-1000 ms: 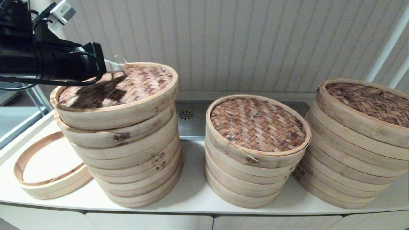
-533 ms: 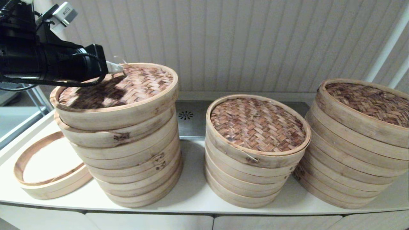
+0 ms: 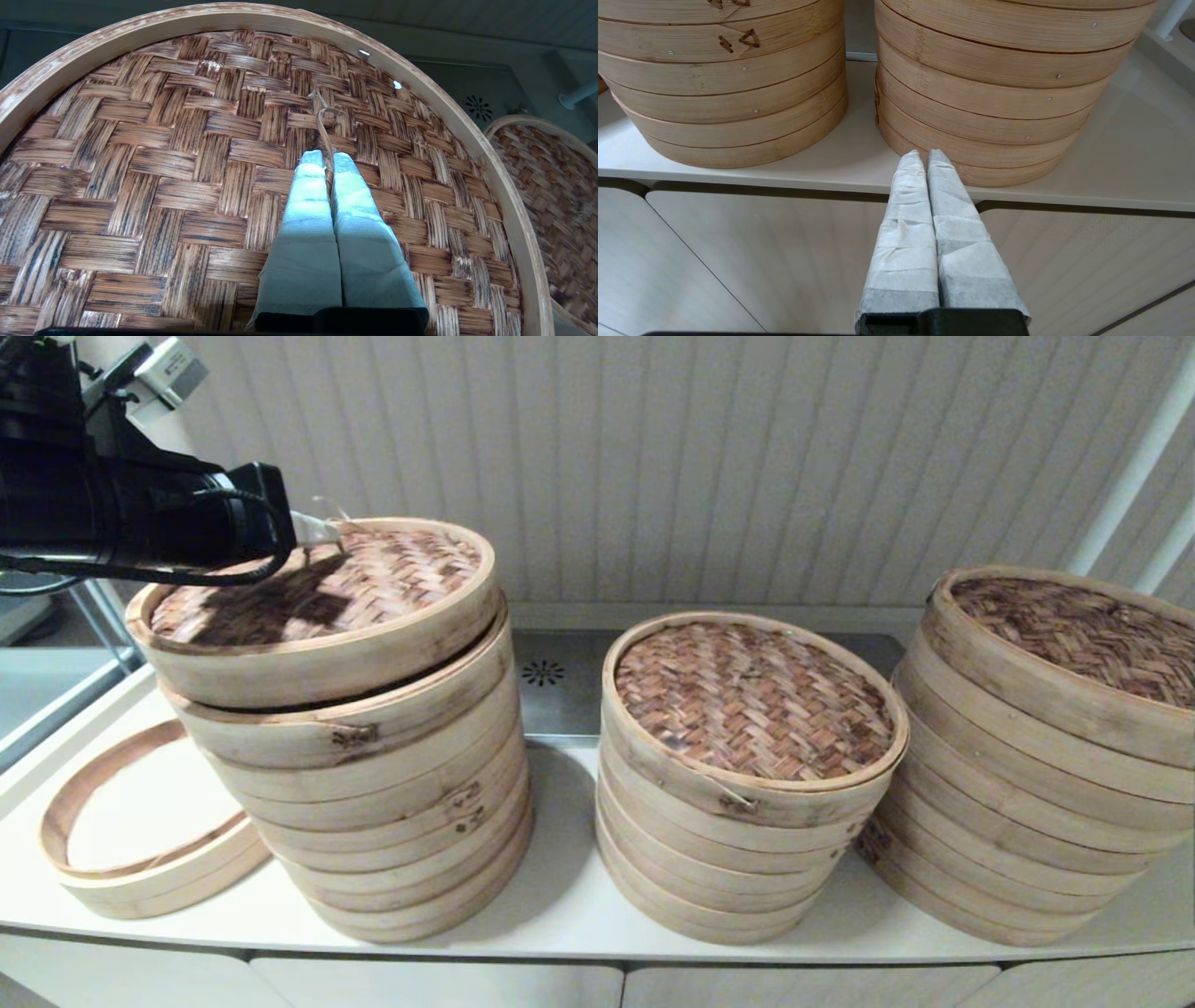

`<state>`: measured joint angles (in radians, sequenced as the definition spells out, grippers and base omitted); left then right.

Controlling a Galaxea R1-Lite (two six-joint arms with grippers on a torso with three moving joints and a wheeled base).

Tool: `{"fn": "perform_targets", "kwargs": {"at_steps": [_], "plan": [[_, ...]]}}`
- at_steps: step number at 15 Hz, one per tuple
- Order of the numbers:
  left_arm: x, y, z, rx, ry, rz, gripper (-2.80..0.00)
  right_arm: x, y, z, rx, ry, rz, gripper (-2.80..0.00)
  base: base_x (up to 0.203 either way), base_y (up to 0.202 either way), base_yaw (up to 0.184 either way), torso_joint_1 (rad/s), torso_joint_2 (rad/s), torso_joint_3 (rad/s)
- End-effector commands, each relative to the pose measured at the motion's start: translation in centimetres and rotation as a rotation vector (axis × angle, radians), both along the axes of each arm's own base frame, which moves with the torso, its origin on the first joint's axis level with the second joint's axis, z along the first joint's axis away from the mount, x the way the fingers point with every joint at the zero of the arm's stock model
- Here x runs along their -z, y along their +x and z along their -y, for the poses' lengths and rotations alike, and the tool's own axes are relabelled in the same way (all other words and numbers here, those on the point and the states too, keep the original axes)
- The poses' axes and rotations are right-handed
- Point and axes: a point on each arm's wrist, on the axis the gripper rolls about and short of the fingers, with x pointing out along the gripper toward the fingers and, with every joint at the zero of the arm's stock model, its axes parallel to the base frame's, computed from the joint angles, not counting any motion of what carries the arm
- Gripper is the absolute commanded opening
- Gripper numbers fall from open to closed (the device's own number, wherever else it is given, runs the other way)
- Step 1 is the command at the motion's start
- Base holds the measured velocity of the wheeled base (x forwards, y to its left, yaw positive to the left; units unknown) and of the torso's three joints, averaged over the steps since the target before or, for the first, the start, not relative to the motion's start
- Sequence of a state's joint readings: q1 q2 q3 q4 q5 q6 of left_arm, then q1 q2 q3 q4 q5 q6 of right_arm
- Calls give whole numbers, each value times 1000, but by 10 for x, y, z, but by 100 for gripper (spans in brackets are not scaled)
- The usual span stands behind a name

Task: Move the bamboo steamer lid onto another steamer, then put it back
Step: Put the steamer

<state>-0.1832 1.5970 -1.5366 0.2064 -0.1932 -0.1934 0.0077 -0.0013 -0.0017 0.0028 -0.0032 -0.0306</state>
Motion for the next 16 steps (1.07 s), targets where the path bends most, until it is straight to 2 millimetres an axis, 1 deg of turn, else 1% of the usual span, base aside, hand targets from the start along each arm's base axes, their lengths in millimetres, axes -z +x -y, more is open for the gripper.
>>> {"fn": "perform_targets", "kwargs": {"at_steps": [1,4,8,13,16], "plan": [[1,-1,-2,-4,-1,-5,-280,0,0,0,-2,-2,0,-280,0,0,0,0,0,0],[4,0,-1,-3,0,-13,-280,0,0,0,-2,-1,0,-280,0,0,0,0,0,0],[1,-2,0,5,-3,-6,-280,0,0,0,-2,-2,0,-280,0,0,0,0,0,0],[-4,-11,9,43,-4,8,-280,0,0,0,-2,-1,0,-280,0,0,0,0,0,0],[0,-11,9,43,-3,-5,-280,0,0,0,-2,0,0,-280,0,0,0,0,0,0]]}}
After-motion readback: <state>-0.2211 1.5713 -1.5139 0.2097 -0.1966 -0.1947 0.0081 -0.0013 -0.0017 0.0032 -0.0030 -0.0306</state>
